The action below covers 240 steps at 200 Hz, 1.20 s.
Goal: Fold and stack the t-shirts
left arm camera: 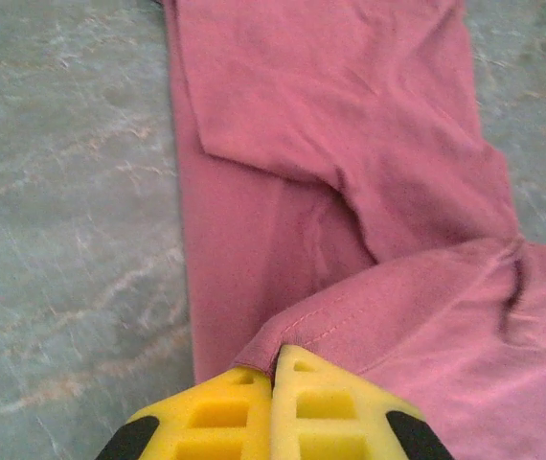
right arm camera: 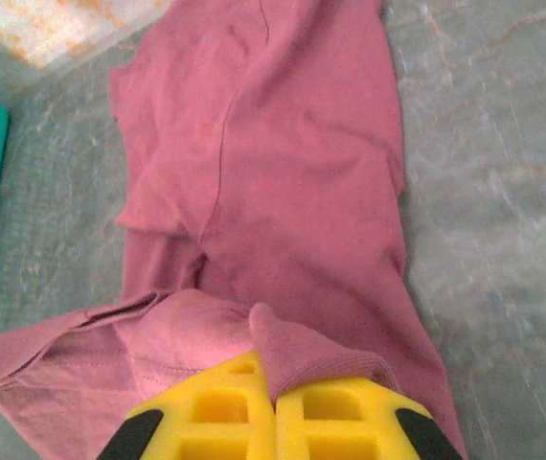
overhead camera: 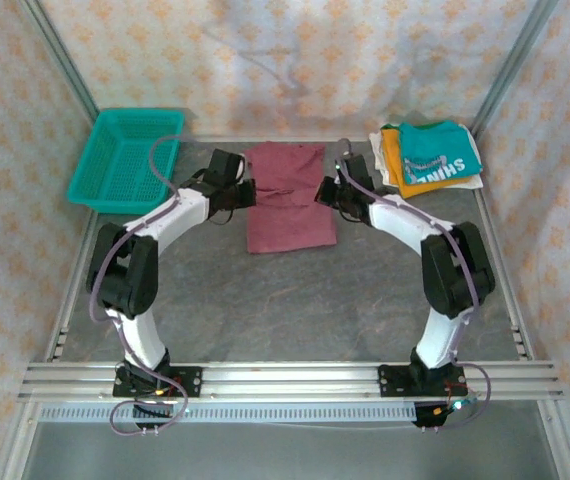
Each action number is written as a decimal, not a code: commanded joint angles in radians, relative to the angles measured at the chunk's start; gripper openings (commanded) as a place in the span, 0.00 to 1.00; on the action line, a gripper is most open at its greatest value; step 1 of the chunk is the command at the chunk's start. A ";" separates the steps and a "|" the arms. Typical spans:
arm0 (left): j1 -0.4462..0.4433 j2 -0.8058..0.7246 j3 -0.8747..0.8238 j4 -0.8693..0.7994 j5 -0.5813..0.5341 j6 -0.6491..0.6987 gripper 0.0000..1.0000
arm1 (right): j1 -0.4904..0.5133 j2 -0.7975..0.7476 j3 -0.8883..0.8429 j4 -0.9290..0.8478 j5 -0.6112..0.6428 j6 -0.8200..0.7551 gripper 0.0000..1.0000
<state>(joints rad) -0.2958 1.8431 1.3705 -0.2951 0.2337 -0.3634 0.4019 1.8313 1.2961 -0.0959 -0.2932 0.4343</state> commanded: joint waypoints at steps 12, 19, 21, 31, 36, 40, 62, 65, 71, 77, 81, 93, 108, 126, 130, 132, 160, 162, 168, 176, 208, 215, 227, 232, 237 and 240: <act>0.048 0.171 0.206 -0.063 -0.073 0.054 0.33 | -0.044 0.163 0.178 -0.021 -0.030 -0.030 0.17; 0.059 0.219 0.285 -0.090 -0.076 0.063 0.43 | -0.055 0.208 0.244 -0.046 -0.036 -0.032 0.26; 0.062 0.235 0.309 -0.095 -0.078 0.066 0.45 | -0.058 0.222 0.266 -0.056 -0.039 -0.032 0.28; 0.077 0.305 0.440 -0.135 -0.076 0.077 0.50 | -0.076 0.280 0.377 -0.121 -0.041 -0.028 0.34; 0.083 0.341 0.511 -0.171 -0.077 0.077 0.50 | -0.083 0.304 0.426 -0.154 -0.040 -0.023 0.34; 0.086 0.363 0.572 -0.203 -0.078 0.075 0.50 | -0.090 0.317 0.467 -0.179 -0.041 -0.021 0.35; 0.076 0.327 0.626 -0.243 -0.065 0.076 0.50 | -0.090 0.265 0.485 -0.209 -0.037 -0.042 0.32; 0.072 0.302 0.596 -0.224 -0.064 0.072 0.50 | -0.088 0.249 0.462 -0.199 -0.037 -0.046 0.32; 0.062 0.250 0.519 -0.181 -0.059 0.063 0.50 | -0.083 0.210 0.411 -0.176 -0.035 -0.047 0.32; 0.052 0.191 0.437 -0.138 -0.059 0.052 0.50 | -0.080 0.170 0.354 -0.158 -0.032 -0.047 0.32; 0.045 0.153 0.380 -0.112 -0.061 0.046 0.50 | -0.079 0.143 0.313 -0.148 -0.030 -0.045 0.32; 0.024 0.044 0.214 -0.036 -0.068 0.032 0.50 | -0.073 0.063 0.180 -0.106 -0.037 -0.033 0.31; -0.001 -0.054 0.037 0.030 -0.085 0.015 0.48 | -0.062 -0.030 0.014 -0.028 -0.066 -0.017 0.24; -0.016 -0.120 -0.135 0.126 -0.052 -0.018 0.36 | -0.047 -0.091 -0.149 0.106 -0.168 0.017 0.12; -0.018 -0.129 -0.170 0.156 -0.044 -0.025 0.34 | -0.045 -0.091 -0.166 0.128 -0.193 0.025 0.09; -0.020 -0.133 -0.186 0.172 -0.040 -0.028 0.34 | -0.045 -0.089 -0.173 0.136 -0.205 0.031 0.08; -0.032 -0.098 -0.291 0.294 -0.008 -0.072 0.33 | -0.037 -0.021 -0.193 0.171 -0.262 0.077 0.02; -0.034 -0.093 -0.293 0.296 -0.010 -0.075 0.33 | -0.037 -0.014 -0.193 0.173 -0.261 0.078 0.02; -0.038 -0.076 -0.310 0.311 -0.010 -0.080 0.33 | -0.037 0.008 -0.196 0.178 -0.254 0.081 0.02; -0.041 -0.052 -0.330 0.334 -0.010 -0.087 0.32 | -0.037 0.037 -0.198 0.180 -0.250 0.085 0.01; -0.046 0.026 -0.387 0.371 0.019 -0.119 0.32 | -0.033 0.097 -0.222 0.173 -0.239 0.095 0.01; -0.047 0.025 -0.402 0.377 0.015 -0.125 0.32 | -0.031 0.099 -0.235 0.169 -0.232 0.096 0.01; -0.049 0.011 -0.432 0.379 0.007 -0.134 0.32 | -0.028 0.089 -0.259 0.153 -0.223 0.095 0.01; -0.051 0.000 -0.446 0.369 0.000 -0.141 0.32 | -0.027 0.083 -0.273 0.145 -0.217 0.098 0.01; -0.052 -0.012 -0.459 0.356 -0.011 -0.147 0.32 | -0.025 0.073 -0.290 0.142 -0.211 0.103 0.00; -0.053 -0.019 -0.468 0.348 -0.018 -0.150 0.32 | -0.023 0.064 -0.303 0.145 -0.209 0.105 0.00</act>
<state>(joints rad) -0.3344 1.8519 0.9741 0.0624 0.2333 -0.4709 0.3656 1.9240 1.0508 0.0563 -0.5297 0.5232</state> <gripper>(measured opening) 0.318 0.045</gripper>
